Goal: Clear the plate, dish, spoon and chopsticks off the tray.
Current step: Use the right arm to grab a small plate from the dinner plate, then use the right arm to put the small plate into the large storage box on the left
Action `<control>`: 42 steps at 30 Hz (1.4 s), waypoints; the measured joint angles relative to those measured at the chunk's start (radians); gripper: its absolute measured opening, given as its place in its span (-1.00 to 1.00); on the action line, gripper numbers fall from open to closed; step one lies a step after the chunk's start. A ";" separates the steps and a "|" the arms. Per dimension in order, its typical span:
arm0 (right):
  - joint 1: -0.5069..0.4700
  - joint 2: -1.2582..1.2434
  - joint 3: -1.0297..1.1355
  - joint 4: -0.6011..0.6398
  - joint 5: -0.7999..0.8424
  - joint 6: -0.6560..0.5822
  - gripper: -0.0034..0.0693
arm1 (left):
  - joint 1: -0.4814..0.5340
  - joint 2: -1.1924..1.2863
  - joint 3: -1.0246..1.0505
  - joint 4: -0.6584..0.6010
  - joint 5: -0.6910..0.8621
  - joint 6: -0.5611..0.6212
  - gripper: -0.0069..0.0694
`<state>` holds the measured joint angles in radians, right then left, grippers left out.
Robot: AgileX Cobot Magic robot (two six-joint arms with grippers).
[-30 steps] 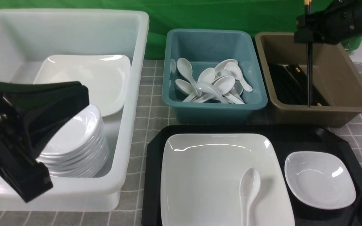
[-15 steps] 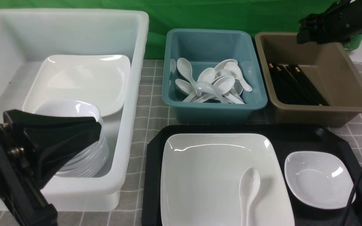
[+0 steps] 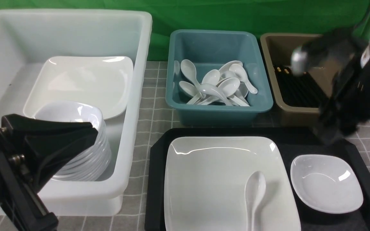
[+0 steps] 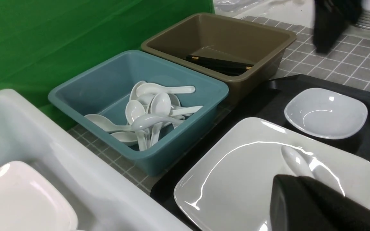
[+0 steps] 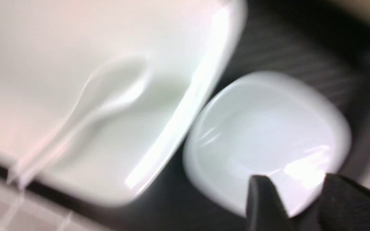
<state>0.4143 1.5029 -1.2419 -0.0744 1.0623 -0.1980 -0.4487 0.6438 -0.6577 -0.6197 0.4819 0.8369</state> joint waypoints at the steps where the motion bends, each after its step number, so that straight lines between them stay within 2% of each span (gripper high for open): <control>1: 0.027 -0.018 0.069 -0.013 -0.036 -0.015 0.05 | 0.000 0.000 0.000 0.000 0.000 -0.001 -0.79; 3: 0.075 -0.044 0.218 -0.059 -0.127 -0.051 0.29 | 0.000 0.000 0.000 0.000 -0.005 -0.001 -0.79; 6: 0.095 -0.043 0.369 -0.137 -0.261 -0.065 0.48 | 0.000 0.000 0.000 0.000 -0.005 -0.006 -0.79; 12: 0.058 0.000 0.488 -0.198 -0.452 -0.075 0.54 | 0.000 0.000 0.000 0.000 -0.005 -0.022 -0.79; 18: 0.010 0.074 0.490 -0.207 -0.534 -0.075 0.53 | 0.000 0.000 0.003 0.000 -0.005 -0.022 -0.79; 27: -0.013 0.109 0.488 -0.203 -0.579 -0.075 0.13 | 0.000 0.000 0.006 0.000 0.002 -0.022 -0.79; 31: -0.011 0.097 0.462 -0.198 -0.544 -0.075 -0.26 | 0.000 0.000 0.007 0.000 0.004 -0.022 -0.79; 33: -0.005 0.058 0.425 -0.190 -0.486 -0.075 -0.56 | 0.000 0.000 0.007 0.000 0.004 -0.022 -0.79; 35: 0.003 0.016 0.391 -0.175 -0.414 -0.064 -0.72 | 0.000 0.000 0.007 0.000 0.004 -0.022 -0.79; 38: 0.029 -0.057 0.339 -0.159 -0.289 -0.029 -0.76 | 0.000 0.000 0.007 0.000 0.004 -0.022 -0.79; 40: 0.083 -0.138 0.257 -0.153 -0.215 0.031 -0.76 | 0.000 0.000 0.007 0.004 0.004 -0.023 -0.79; 42: 0.117 -0.178 0.206 -0.146 -0.194 0.063 -0.76 | 0.000 0.000 0.005 0.021 0.004 -0.036 -0.79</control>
<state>0.5317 1.3244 -1.0361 -0.2207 0.8682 -0.1351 -0.4487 0.6438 -0.6526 -0.5992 0.4858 0.8011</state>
